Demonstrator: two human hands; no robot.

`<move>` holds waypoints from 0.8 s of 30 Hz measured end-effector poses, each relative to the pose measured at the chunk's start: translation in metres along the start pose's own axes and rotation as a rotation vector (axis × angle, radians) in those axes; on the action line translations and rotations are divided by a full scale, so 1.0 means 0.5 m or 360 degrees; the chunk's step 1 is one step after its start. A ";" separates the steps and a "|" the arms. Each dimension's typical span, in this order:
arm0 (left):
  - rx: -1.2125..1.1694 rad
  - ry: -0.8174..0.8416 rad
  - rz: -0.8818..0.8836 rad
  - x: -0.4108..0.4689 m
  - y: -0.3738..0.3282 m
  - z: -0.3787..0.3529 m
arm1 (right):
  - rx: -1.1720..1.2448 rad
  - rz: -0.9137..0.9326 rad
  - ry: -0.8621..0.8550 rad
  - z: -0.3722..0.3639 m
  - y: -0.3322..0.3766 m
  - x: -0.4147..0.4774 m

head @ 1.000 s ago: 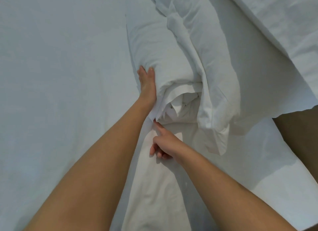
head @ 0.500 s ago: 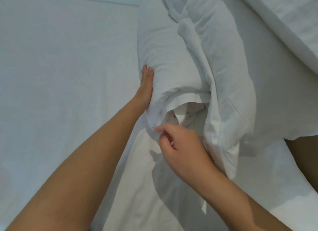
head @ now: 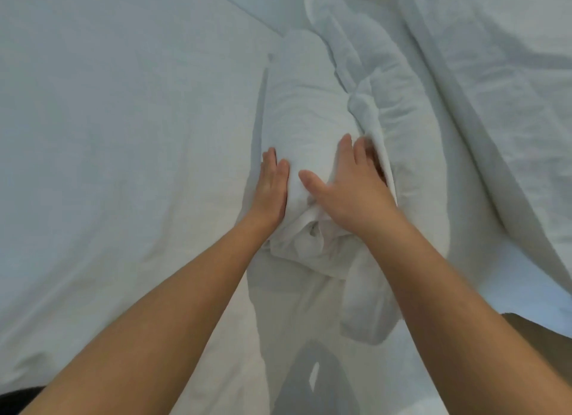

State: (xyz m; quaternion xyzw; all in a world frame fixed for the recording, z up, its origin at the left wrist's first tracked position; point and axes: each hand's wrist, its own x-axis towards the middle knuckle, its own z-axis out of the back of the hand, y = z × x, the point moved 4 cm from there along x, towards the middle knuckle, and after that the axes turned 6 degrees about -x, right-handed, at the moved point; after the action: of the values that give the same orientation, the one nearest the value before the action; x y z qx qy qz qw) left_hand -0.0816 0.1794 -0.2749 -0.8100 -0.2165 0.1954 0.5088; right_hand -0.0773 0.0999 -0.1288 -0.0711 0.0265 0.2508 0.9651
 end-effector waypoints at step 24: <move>0.0190 0.0205 -0.0206 -0.031 -0.034 -0.025 | 0.0423 0.0383 0.0291 -0.019 0.002 0.117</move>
State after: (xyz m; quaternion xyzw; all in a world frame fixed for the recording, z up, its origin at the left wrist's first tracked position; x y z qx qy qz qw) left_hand -0.0905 0.1683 -0.2527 -0.7734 -0.2231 0.1222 0.5806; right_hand -0.0268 0.1273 -0.1435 0.0383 0.1552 0.3510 0.9226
